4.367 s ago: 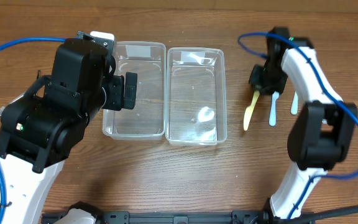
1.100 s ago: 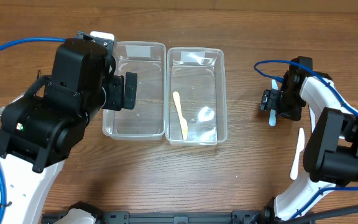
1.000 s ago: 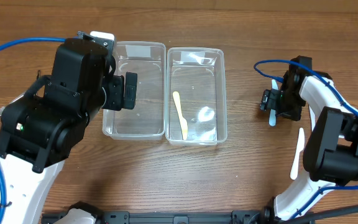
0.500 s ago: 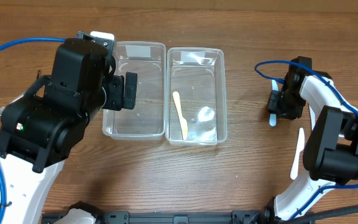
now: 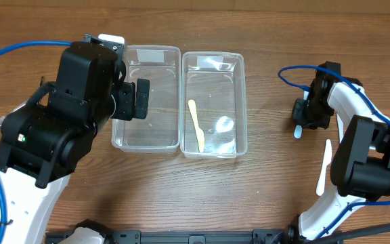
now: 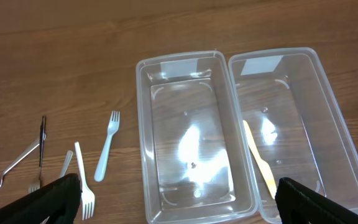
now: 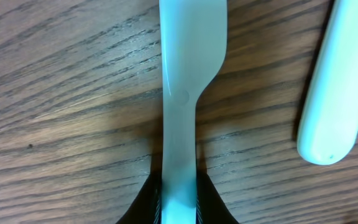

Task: Pack container
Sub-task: 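Place light-blue knife into the right container and release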

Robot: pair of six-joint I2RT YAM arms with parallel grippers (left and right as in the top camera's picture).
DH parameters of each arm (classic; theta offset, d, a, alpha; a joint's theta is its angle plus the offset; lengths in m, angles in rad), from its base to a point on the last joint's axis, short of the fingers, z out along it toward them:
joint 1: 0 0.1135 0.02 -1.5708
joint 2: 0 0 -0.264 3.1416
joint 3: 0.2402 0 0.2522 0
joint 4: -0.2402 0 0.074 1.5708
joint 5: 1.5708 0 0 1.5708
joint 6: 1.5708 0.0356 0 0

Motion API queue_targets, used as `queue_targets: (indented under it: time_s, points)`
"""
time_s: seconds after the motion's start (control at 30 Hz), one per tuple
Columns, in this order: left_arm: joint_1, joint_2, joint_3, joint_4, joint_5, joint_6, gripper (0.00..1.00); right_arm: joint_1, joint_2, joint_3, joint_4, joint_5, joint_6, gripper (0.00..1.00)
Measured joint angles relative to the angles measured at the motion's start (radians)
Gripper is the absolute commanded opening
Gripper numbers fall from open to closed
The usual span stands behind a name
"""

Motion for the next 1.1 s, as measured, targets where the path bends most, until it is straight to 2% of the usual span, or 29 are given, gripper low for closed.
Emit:
queue_targets:
  time_s: [0.17,0.3,0.53,0.73,0.93,1.1]
  points:
    - [0.006,0.0,0.0,0.0,-0.024,-0.008,1.0,0.005,0.036,0.067,-0.111,-0.033,0.0,0.04]
    - [0.086,0.0,0.0,0.003,-0.043,-0.015,1.0,0.026,0.046,0.162,-0.216,-0.043,0.0,0.04]
    - [0.383,0.0,0.0,0.005,-0.022,-0.03,1.0,0.126,0.008,0.382,-0.356,-0.05,0.0,0.04]
    - [0.575,0.0,0.0,0.009,-0.013,-0.03,1.0,0.295,-0.098,0.563,-0.478,-0.051,0.006,0.04]
    - [0.642,0.0,0.0,0.016,0.036,-0.017,1.0,0.507,-0.138,0.612,-0.487,-0.06,0.07,0.04]
    - [0.641,0.002,0.0,0.023,0.072,0.018,1.0,0.61,-0.137,0.557,-0.387,-0.064,0.137,0.05]
